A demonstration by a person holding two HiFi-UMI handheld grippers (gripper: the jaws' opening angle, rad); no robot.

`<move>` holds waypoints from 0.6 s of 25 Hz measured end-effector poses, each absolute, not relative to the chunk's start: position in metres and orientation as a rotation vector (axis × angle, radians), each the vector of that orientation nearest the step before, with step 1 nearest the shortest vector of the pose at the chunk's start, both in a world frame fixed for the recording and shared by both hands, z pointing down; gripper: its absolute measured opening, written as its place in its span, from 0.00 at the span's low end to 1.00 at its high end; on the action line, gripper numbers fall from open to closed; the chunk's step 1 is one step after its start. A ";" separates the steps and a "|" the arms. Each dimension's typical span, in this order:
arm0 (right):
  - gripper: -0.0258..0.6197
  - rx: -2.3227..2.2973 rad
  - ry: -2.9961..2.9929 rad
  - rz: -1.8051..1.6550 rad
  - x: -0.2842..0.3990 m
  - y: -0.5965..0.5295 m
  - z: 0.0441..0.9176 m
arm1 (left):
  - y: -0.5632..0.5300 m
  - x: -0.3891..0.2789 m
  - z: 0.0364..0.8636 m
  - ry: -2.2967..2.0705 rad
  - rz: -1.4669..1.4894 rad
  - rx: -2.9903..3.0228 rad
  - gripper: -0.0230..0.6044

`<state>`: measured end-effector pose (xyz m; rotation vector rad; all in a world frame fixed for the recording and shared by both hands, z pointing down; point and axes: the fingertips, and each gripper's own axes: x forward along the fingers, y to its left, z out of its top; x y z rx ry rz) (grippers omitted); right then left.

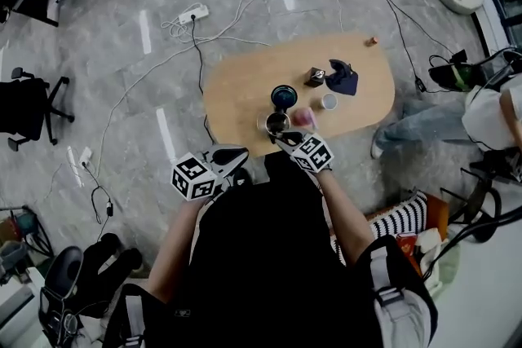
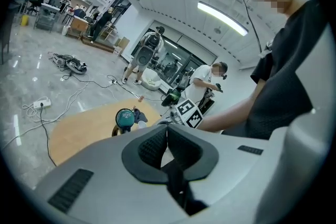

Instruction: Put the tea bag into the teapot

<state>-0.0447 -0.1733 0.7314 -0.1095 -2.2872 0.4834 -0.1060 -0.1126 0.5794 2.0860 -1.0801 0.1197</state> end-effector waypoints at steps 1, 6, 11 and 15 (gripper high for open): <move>0.16 -0.108 -2.276 0.486 -0.045 -0.177 0.737 | -0.113 -0.107 0.580 -1.089 0.120 2.078 0.05; 0.17 -0.110 -2.214 0.518 -0.045 -0.190 0.768 | -0.114 -0.109 0.581 -1.142 0.115 2.028 0.05; 0.17 -0.137 -2.164 0.506 -0.049 -0.194 0.792 | -0.115 -0.110 0.582 -1.201 0.098 1.976 0.05; 0.17 -0.160 -2.142 0.475 -0.054 -0.197 0.802 | -0.115 -0.111 0.584 -1.234 0.088 1.946 0.05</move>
